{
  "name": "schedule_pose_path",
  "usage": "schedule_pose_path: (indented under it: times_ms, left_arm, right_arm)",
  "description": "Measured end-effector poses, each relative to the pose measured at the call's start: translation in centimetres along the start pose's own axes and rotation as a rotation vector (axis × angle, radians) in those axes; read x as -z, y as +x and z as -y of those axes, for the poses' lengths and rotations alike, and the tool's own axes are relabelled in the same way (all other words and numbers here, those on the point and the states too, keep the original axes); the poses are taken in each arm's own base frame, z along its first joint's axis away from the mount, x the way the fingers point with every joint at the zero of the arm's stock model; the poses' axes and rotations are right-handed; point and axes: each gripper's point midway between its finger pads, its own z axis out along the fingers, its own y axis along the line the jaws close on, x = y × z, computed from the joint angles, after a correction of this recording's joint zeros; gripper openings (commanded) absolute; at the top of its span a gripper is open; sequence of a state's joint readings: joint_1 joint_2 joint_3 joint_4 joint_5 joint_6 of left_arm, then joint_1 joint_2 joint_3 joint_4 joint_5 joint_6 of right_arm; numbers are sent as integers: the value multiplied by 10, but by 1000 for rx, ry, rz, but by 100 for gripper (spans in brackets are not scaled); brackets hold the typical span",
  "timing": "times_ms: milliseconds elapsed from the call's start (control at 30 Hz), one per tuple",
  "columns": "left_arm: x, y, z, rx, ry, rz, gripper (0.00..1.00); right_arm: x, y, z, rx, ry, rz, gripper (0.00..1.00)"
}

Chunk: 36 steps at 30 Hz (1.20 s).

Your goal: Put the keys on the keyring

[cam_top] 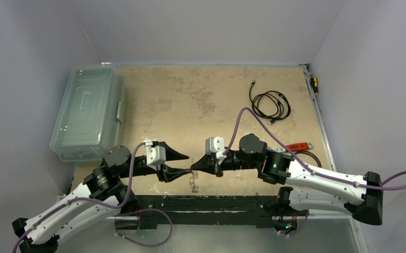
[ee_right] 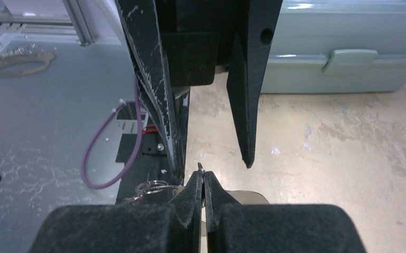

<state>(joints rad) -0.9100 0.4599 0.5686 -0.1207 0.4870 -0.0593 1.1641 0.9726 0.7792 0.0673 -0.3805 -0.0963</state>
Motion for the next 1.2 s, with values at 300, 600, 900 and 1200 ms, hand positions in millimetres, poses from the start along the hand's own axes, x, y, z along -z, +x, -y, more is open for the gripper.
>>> schedule_pose_path:
  times_ms: [300, 600, 900, 1200]
  left_arm:
    - [-1, -5, 4, -10, 26, 20, 28]
    - [-1, -9, 5, -19, 34, 35, 23]
    - [0, -16, 6, -28, 33, 52, 12]
    - [0, -18, 5, -31, 23, 56, 0]
  right_arm:
    - [-5, -23, 1, -14, 4, 122, 0]
    - [-5, -27, 1, -22, 4, 138, 0]
    - [4, -35, -1, -13, 11, 160, 0]
    - [13, -45, 1, -1, 32, 189, 0]
